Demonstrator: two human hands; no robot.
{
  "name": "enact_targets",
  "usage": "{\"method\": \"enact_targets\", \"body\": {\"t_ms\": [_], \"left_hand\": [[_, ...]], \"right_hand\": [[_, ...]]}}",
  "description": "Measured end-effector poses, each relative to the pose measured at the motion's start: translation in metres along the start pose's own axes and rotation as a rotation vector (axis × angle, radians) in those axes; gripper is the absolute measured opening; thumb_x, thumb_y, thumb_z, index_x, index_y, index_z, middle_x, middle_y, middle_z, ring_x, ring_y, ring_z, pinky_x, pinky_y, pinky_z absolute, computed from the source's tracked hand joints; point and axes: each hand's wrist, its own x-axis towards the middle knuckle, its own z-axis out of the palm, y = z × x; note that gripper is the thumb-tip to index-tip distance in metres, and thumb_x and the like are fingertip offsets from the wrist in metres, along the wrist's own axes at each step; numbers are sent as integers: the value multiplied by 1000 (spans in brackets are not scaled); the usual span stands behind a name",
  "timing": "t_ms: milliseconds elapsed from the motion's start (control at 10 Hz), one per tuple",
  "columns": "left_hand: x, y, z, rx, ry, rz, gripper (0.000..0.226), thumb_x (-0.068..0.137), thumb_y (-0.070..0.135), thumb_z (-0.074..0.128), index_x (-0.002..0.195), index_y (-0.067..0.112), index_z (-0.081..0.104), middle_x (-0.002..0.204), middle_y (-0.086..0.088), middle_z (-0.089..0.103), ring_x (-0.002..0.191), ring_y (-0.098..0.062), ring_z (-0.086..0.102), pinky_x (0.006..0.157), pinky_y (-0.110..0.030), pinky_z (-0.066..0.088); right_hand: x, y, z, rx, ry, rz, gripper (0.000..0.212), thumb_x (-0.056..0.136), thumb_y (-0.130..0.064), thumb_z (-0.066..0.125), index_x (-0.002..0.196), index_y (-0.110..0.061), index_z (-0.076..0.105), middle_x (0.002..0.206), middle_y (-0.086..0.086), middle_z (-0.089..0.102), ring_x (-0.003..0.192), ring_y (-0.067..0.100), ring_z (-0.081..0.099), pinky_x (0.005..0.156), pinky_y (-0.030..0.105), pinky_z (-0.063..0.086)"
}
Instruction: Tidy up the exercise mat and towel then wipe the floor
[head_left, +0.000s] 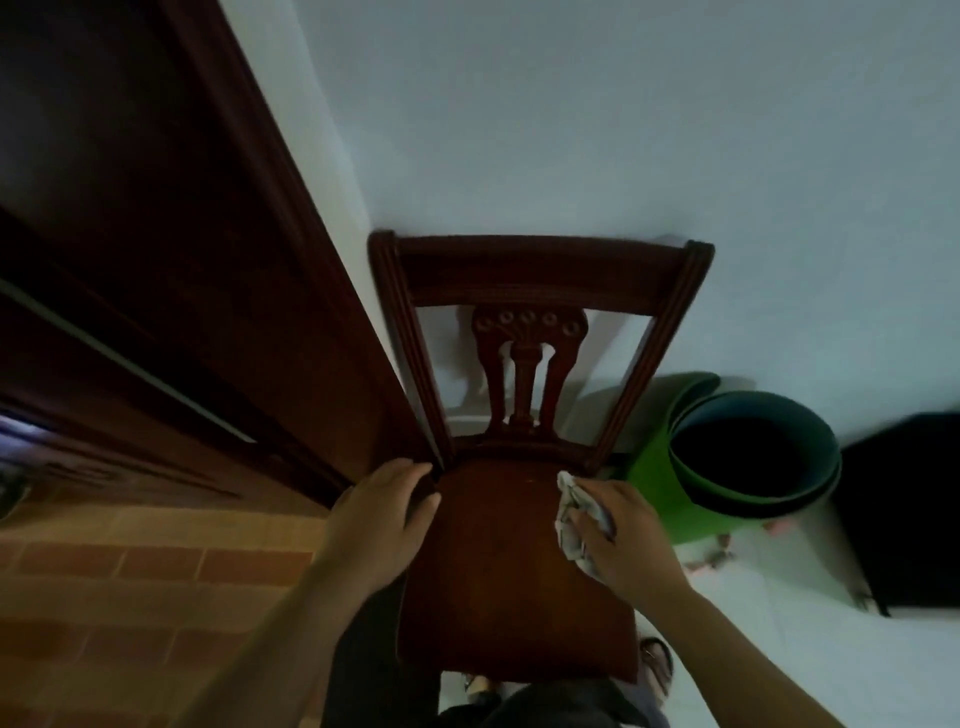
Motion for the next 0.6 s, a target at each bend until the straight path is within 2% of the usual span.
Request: {"method": "enact_targets", "body": {"t_ms": [100, 200, 300, 400, 600], "left_hand": [[8, -8, -7, 32, -9, 31, 49, 95, 47, 35, 141, 29, 33, 147, 8, 34, 134, -9, 33, 109, -36, 33], [11, -18, -15, 27, -25, 32, 49, 95, 47, 34, 141, 30, 32, 147, 8, 33, 133, -8, 33, 108, -35, 34], [15, -24, -20, 27, -33, 45, 49, 96, 47, 34, 141, 30, 31, 147, 8, 33, 133, -9, 33, 107, -32, 33], [17, -26, -23, 24, -31, 58, 48, 96, 46, 35, 141, 29, 32, 146, 8, 34, 131, -8, 36, 104, -29, 34], [24, -17, -26, 18, 0, 112, 47, 96, 44, 35, 140, 27, 34, 145, 7, 37, 131, -8, 36, 104, -26, 30]], "right_hand": [[5, -16, 17, -8, 13, 9, 31, 90, -34, 51, 121, -40, 54, 111, -15, 47, 100, 10, 51, 78, 21, 44], [17, -29, 29, -42, -62, 42, 37, 90, -44, 48, 127, -44, 44, 125, -12, 46, 113, 15, 48, 90, 34, 47], [30, -38, 33, -156, -148, 125, 52, 91, -49, 48, 139, -37, 34, 145, -6, 34, 132, 20, 32, 104, 40, 37], [36, -44, 32, -162, -151, 147, 58, 90, -51, 48, 142, -30, 33, 149, -1, 31, 136, 21, 27, 109, 41, 32], [36, -57, 14, -150, -49, 94, 56, 90, -51, 49, 140, -30, 36, 145, 0, 37, 132, 21, 35, 105, 37, 37]]}}
